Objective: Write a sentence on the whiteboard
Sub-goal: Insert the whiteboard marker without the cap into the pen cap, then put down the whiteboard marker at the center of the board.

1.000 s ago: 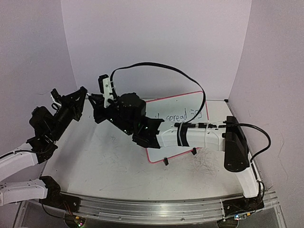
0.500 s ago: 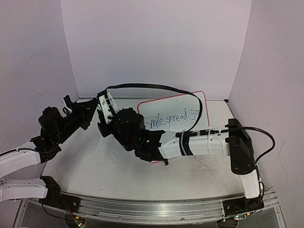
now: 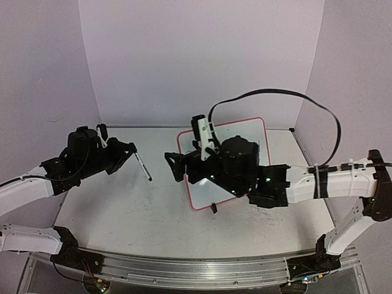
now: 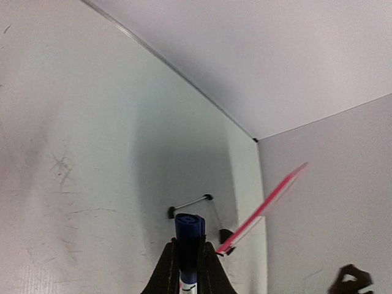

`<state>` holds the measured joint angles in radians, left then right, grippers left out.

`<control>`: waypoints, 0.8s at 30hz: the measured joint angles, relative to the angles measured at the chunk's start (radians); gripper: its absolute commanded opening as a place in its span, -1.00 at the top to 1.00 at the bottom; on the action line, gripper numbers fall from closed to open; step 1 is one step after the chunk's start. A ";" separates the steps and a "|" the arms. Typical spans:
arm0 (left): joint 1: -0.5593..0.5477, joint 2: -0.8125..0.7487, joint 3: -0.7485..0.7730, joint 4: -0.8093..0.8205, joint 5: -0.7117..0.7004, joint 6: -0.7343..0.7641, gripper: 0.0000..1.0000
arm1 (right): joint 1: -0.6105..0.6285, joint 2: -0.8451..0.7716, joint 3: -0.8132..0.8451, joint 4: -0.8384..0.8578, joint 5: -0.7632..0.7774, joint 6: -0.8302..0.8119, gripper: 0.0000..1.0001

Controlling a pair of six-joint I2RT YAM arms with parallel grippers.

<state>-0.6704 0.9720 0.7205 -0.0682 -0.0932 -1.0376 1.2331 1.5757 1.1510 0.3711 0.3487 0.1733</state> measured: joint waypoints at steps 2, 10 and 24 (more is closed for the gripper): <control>0.006 0.034 -0.017 -0.035 -0.011 0.030 1.00 | 0.000 -0.105 -0.070 -0.028 0.001 0.027 -0.97; 0.031 0.213 -0.061 -0.111 -0.024 0.164 1.00 | 0.001 -0.442 -0.245 -0.191 0.070 0.090 -0.97; 0.050 0.547 0.009 -0.167 0.037 0.359 0.45 | 0.001 -0.647 -0.236 -0.407 0.259 0.108 -0.97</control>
<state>-0.6205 1.5190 0.7292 -0.2352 -0.0557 -0.6787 1.2339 0.9286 0.9152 -0.0356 0.6081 0.2813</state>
